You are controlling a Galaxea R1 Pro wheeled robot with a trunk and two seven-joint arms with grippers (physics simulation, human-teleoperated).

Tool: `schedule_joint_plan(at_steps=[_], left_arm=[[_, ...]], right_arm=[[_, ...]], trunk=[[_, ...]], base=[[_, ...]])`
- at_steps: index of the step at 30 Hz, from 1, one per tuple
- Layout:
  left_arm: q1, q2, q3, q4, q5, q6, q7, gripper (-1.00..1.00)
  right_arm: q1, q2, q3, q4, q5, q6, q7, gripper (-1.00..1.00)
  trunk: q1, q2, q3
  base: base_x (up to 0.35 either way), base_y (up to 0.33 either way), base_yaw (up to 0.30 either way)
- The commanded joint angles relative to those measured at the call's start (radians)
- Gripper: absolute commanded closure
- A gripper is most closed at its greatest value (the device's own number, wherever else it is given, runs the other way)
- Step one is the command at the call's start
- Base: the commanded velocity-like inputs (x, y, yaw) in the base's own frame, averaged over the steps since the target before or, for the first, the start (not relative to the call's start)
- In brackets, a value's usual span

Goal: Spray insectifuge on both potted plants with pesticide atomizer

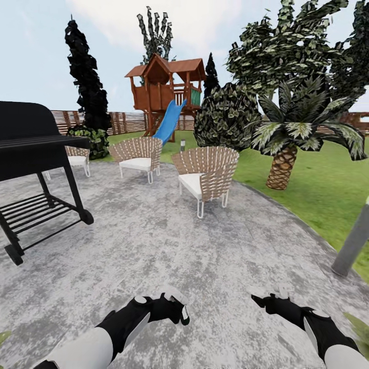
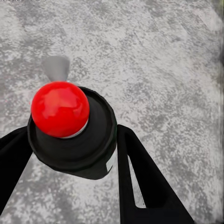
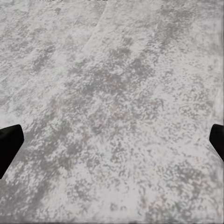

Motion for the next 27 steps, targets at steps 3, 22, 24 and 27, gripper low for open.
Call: schedule_joint_plan(at_steps=[3,22,24,27], left_arm=[[-0.001,0.001,-0.003,-0.001,0.011,0.008,0.0,1.0],[-0.001,0.001,-0.006,-0.001,0.011,0.009,0.0,1.0],[-0.001,0.001,-0.006,-0.001,0.011,0.009,0.0,1.0],[-0.001,0.001,-0.005,-0.001,0.011,0.009,0.0,1.0]], right_arm=[[-0.001,0.001,-0.008,-0.001,0.007,0.003,0.008,-1.0],[-0.001,0.001,-0.008,-0.001,0.007,0.003,0.007,-1.0],[-0.001,0.001,-0.008,-0.001,0.007,0.003,0.006,-1.0],[-0.001,0.001,-0.008,-0.001,0.007,0.003,0.006,-1.0]], trunk=[[0.0,0.0,0.0],[0.0,0.0,0.011],[0.0,0.0,0.012],[0.0,0.0,0.014]], base=[[-0.015,-0.011,-0.258],[-0.081,-0.016,-0.255],[-0.324,-0.008,-0.242],[-0.313,-0.002,-0.232]])
